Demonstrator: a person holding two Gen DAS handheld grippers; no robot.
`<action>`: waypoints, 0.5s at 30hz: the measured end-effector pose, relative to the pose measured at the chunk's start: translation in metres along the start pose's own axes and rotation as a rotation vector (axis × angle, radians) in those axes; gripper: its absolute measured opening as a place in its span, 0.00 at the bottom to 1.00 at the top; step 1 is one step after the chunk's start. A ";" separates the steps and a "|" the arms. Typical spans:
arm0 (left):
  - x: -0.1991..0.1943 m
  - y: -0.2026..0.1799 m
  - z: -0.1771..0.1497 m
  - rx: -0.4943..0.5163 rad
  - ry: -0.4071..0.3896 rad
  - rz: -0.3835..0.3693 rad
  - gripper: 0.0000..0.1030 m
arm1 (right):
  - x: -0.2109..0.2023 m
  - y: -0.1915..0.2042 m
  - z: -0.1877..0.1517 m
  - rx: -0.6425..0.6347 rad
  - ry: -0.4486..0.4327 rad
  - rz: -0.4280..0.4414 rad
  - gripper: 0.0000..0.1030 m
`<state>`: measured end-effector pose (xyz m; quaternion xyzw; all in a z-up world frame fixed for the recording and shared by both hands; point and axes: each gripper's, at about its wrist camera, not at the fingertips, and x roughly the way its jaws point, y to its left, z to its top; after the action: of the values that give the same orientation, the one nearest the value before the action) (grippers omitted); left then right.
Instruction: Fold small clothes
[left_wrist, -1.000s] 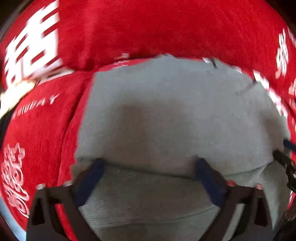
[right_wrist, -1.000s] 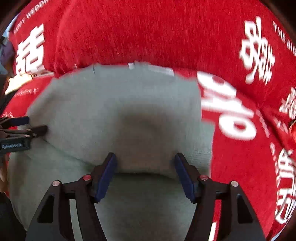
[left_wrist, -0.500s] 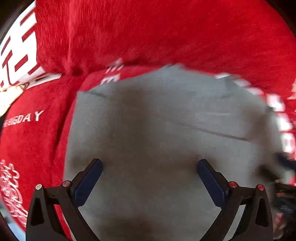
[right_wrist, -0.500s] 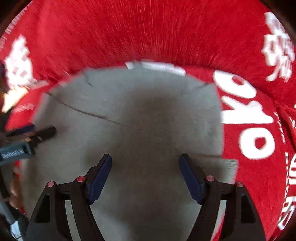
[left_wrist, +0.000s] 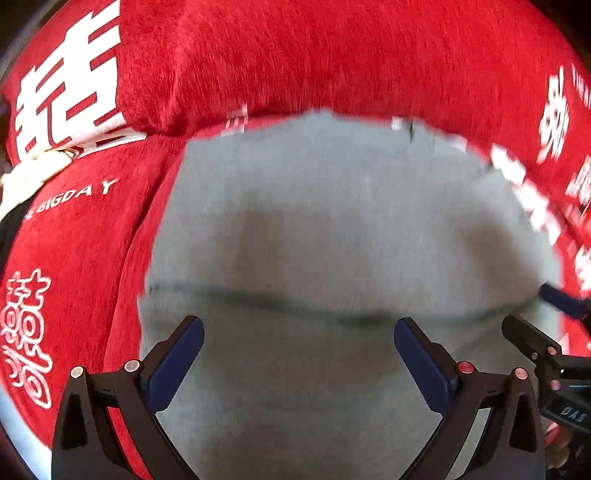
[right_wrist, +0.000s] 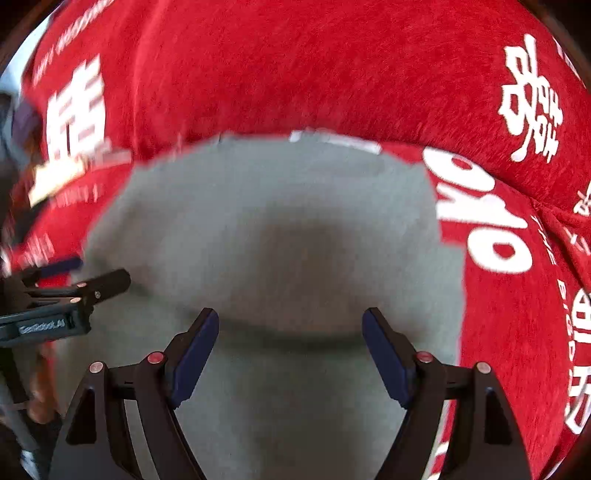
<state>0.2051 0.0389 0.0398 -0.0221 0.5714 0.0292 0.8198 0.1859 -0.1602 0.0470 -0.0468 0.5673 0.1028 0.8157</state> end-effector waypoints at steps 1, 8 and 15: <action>0.005 0.001 -0.008 -0.002 0.016 0.019 1.00 | 0.010 0.005 -0.006 -0.014 0.026 -0.041 0.80; -0.016 0.027 -0.062 -0.040 0.015 -0.001 1.00 | -0.015 -0.001 -0.067 -0.046 0.015 -0.042 0.80; -0.035 0.048 -0.129 -0.024 0.004 -0.036 1.00 | -0.045 0.000 -0.139 -0.154 0.026 -0.028 0.84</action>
<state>0.0687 0.0772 0.0278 -0.0422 0.5721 0.0213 0.8188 0.0430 -0.1927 0.0404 -0.1187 0.5674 0.1342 0.8037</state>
